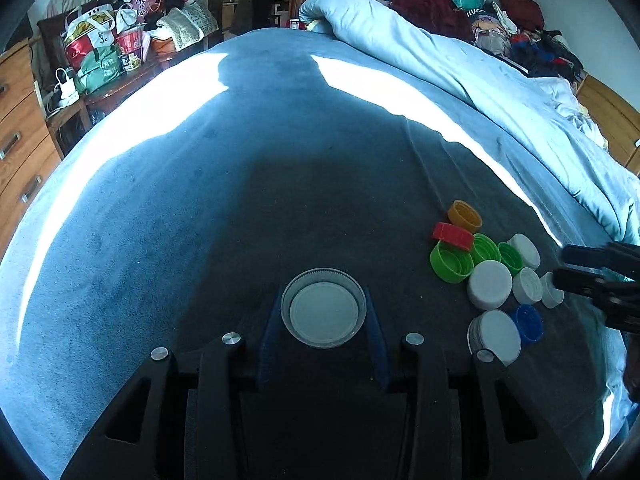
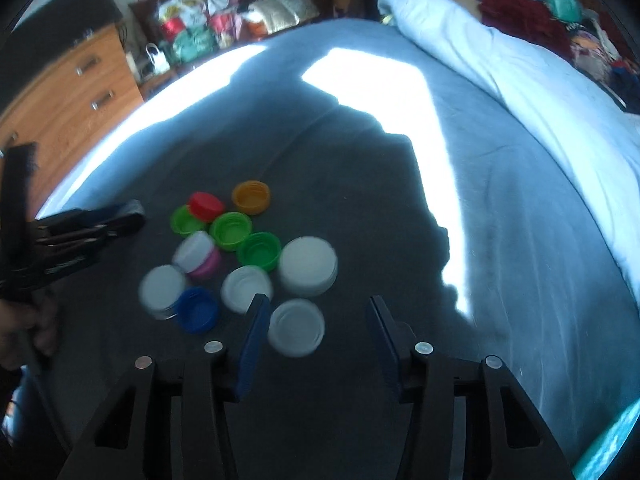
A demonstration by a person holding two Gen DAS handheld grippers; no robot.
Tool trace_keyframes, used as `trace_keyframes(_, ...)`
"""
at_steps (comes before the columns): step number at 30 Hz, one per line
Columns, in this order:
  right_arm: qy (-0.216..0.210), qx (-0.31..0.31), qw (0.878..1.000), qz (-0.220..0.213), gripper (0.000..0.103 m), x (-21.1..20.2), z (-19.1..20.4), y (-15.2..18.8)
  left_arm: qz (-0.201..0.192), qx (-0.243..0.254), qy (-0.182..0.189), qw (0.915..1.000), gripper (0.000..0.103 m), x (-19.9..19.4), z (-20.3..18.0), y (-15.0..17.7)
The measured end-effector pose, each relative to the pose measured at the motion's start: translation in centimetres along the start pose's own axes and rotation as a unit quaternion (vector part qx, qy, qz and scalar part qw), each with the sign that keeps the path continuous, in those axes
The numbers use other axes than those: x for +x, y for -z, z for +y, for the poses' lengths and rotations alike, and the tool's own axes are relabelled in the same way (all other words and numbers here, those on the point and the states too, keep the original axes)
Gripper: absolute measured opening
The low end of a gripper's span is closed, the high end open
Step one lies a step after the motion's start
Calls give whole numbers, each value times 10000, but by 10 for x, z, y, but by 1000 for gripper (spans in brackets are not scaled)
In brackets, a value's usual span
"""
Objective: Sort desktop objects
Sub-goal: 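Grasp a white cap from the cluster with the right tool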
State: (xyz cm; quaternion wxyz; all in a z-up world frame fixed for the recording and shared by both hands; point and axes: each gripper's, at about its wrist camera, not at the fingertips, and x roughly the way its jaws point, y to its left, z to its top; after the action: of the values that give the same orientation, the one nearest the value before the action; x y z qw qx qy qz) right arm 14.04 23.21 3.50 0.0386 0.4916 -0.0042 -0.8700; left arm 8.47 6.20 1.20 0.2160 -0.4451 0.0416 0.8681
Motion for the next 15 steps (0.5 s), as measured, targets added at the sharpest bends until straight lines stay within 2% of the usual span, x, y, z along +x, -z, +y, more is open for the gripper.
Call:
trace_keyframes(5, -197, -177, 9996, 71, 54, 16, -1, -8, 31, -46, 77, 10000, 35, 4, 4, -5)
trace_keyframes(10, -204, -376, 9990, 139, 54, 31, 9, -13, 45, -25, 32, 10000, 35, 5, -2, -7)
trace_keyframes(12, -181, -294, 9992, 182, 50, 32, 9, -16, 62, -39, 34, 10000, 36, 5, -2, -7)
trace_keyframes(13, -107, -297, 9993, 185, 43, 32, 11, -17, 76, -36, 34, 10000, 37, 6, -2, -8)
trace_keyframes(15, 5, -334, 9993, 149, 43, 30, 15, -17, 97, -21, 24, 9999, 37, 7, -2, -8)
